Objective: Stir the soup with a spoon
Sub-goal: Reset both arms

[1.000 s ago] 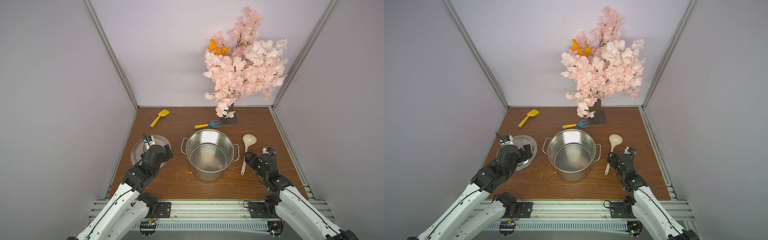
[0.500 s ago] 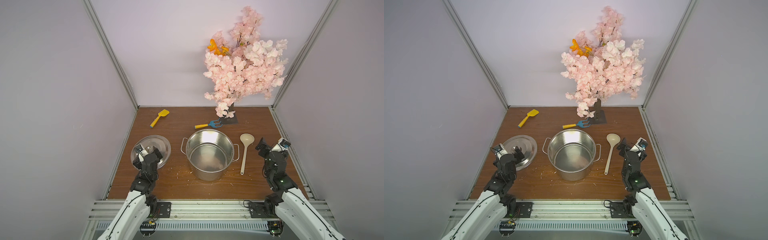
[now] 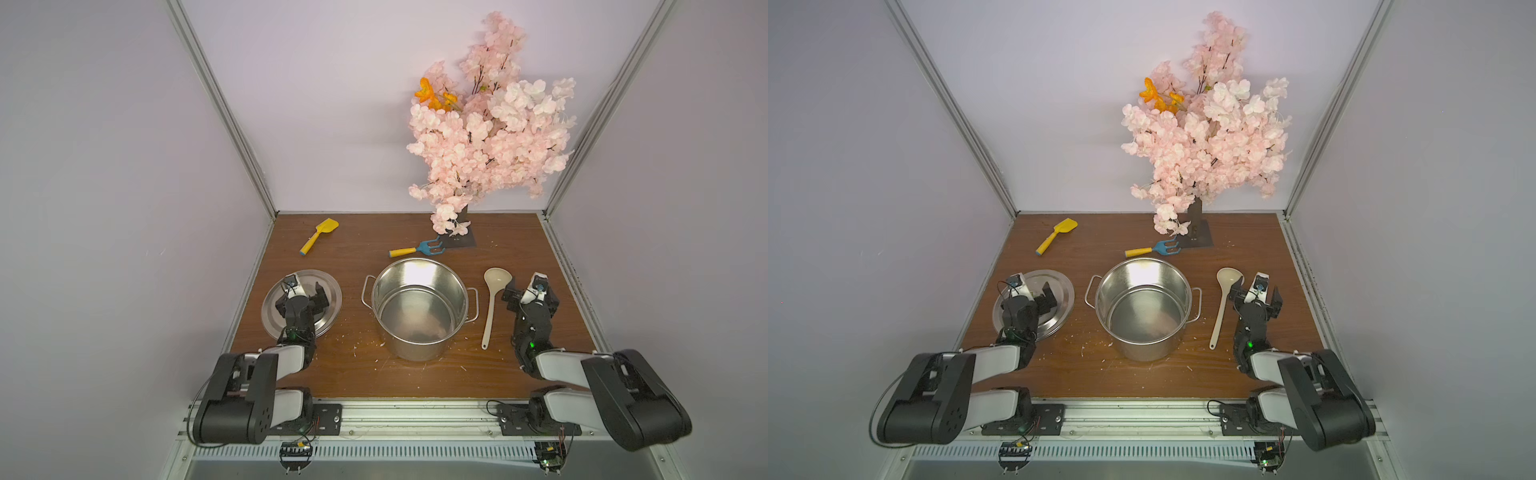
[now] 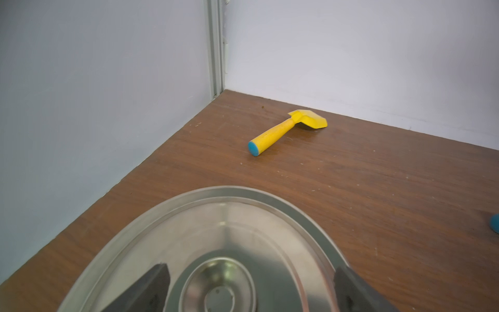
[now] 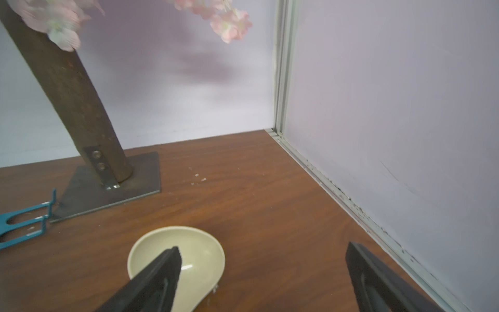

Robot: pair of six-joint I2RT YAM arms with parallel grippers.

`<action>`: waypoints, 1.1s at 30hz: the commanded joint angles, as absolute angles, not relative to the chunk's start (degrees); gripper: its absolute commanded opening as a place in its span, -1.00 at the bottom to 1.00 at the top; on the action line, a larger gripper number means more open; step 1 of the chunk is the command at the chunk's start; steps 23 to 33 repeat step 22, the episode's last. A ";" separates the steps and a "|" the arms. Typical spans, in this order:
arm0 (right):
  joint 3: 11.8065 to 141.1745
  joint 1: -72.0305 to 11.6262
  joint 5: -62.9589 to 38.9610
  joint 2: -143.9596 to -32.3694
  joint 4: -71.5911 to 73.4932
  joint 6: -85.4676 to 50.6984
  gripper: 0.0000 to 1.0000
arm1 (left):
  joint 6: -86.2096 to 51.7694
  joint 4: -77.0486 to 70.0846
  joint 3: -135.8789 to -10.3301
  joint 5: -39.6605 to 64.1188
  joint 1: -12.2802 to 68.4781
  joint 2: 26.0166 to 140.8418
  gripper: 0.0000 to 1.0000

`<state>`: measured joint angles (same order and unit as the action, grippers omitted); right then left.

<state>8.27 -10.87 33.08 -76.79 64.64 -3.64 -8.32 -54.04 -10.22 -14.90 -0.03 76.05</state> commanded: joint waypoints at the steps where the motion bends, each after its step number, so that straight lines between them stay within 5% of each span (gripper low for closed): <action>1: 9.08 -8.93 26.44 -83.64 78.25 0.00 0.98 | -4.55 -68.76 -10.69 -8.71 -0.12 79.81 0.95; 4: 10.68 -7.86 21.30 -87.79 78.16 0.84 0.99 | -1.08 -79.45 -8.53 -6.14 1.77 87.01 0.95; 33: 11.26 -4.84 16.97 -87.92 77.24 -1.23 0.99 | -1.45 -71.21 -12.69 -3.54 0.38 87.39 0.94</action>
